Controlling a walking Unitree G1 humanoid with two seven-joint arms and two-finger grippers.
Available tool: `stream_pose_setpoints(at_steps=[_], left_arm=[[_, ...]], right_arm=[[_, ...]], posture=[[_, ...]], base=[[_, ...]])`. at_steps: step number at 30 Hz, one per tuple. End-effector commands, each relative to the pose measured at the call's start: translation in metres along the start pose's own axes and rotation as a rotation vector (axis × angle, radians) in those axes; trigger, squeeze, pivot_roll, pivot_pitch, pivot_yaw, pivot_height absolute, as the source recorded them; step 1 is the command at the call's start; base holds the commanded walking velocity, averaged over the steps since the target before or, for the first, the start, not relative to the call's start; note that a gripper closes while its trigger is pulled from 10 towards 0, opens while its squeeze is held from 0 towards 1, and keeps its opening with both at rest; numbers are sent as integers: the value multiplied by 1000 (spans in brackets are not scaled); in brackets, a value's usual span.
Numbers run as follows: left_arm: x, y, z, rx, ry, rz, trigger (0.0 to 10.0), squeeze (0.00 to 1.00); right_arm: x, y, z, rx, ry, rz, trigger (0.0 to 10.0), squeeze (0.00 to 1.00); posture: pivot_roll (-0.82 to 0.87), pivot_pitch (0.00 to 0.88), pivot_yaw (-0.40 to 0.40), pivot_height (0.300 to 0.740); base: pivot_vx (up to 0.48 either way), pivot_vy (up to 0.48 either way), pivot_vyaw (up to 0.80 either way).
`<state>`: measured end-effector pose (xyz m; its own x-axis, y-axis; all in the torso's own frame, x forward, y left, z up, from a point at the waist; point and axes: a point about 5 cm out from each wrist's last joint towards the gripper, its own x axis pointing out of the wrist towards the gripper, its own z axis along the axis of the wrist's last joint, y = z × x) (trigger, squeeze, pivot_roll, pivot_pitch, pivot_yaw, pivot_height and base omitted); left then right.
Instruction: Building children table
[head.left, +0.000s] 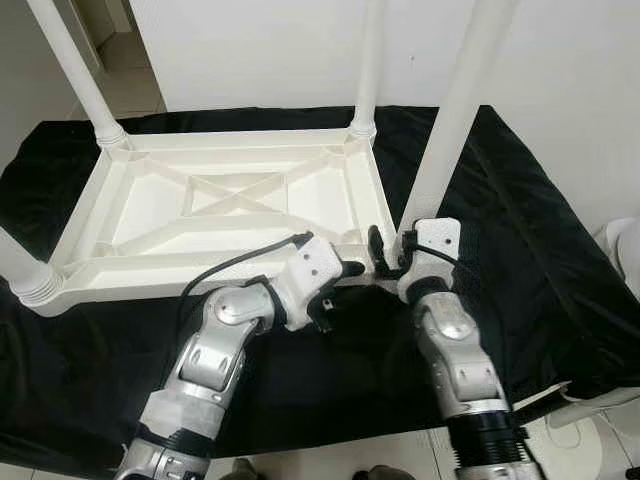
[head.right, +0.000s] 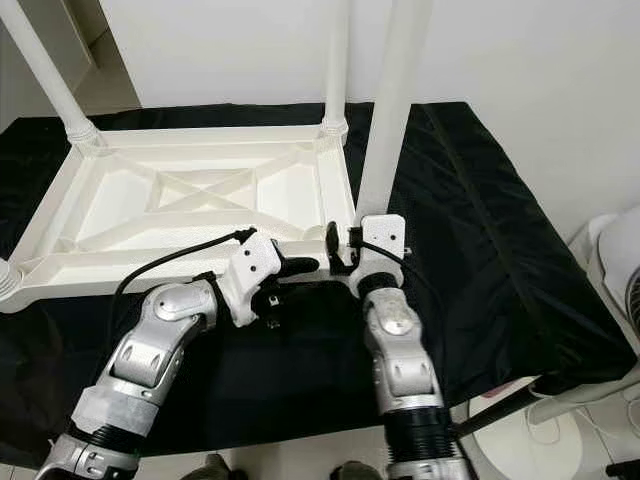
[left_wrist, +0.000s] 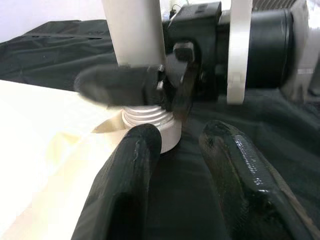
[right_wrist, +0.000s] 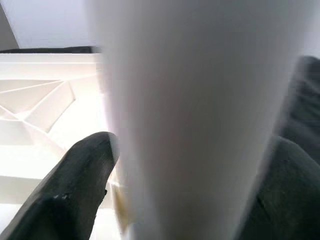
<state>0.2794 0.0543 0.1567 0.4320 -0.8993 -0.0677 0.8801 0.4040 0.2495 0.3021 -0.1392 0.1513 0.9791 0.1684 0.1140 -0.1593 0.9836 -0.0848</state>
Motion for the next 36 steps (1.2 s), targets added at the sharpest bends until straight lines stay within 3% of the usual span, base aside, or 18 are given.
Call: stream_pose_setpoints(at_steps=[1,3,5,6,7,10,18,19,20,23,24,34,35,36], left_arm=[[-1,5,0,11,12,127,10000,0],[-1,5,0,11,12,126,10000,0],[-1,6,0,13,11,126,10000,0],[-1,6,0,13,11,126,10000,0],[0,7,1,14,10,125,10000,0],[0,8,1,17,9,126,10000,0],[1,10,4,20,4,134,10000,0],[1,11,4,22,3,136,10000,0],[1,11,5,23,2,138,10000,0],[0,12,5,23,2,140,10000,0],[0,12,5,24,2,141,10000,0],[1,14,5,27,1,144,10000,0],[2,14,6,27,-1,142,10000,0],[2,14,6,27,-2,140,10000,0]], right_arm=[[0,-2,-1,14,-5,44,10000,0],[1,-5,0,8,-6,77,10000,0],[4,-13,0,-33,-1,193,10000,0],[4,-13,0,-33,-1,193,10000,0],[8,-19,0,-70,14,285,10000,0],[12,-22,-2,-108,31,370,10000,0],[18,-20,-7,-133,75,542,10000,0],[20,-20,-9,-130,85,559,7922,0],[22,-20,-11,-132,97,579,1765,0],[23,-21,-13,-133,104,591,1765,0],[23,-22,-14,-125,112,594,0,0],[25,-36,-18,-102,135,559,0,0],[26,-38,-18,-98,137,539,10000,0],[26,-39,-19,-95,138,526,10000,0]], posture=[[-131,23,14,740],[-131,23,14,740],[-138,28,22,740],[-138,28,22,740],[-139,30,27,740],[-137,31,30,740],[-128,30,29,740],[-121,30,28,740],[-121,30,28,740],[-121,30,28,740],[-116,26,26,740],[-127,21,33,740],[-128,22,34,740],[-129,22,36,740]], base=[[0,0,0],[0,0,0],[0,0,0],[0,0,0],[0,0,0],[0,0,0],[0,0,0],[0,0,0],[0,0,0],[0,0,0],[0,0,0],[0,0,0],[0,0,0],[0,0,0]])
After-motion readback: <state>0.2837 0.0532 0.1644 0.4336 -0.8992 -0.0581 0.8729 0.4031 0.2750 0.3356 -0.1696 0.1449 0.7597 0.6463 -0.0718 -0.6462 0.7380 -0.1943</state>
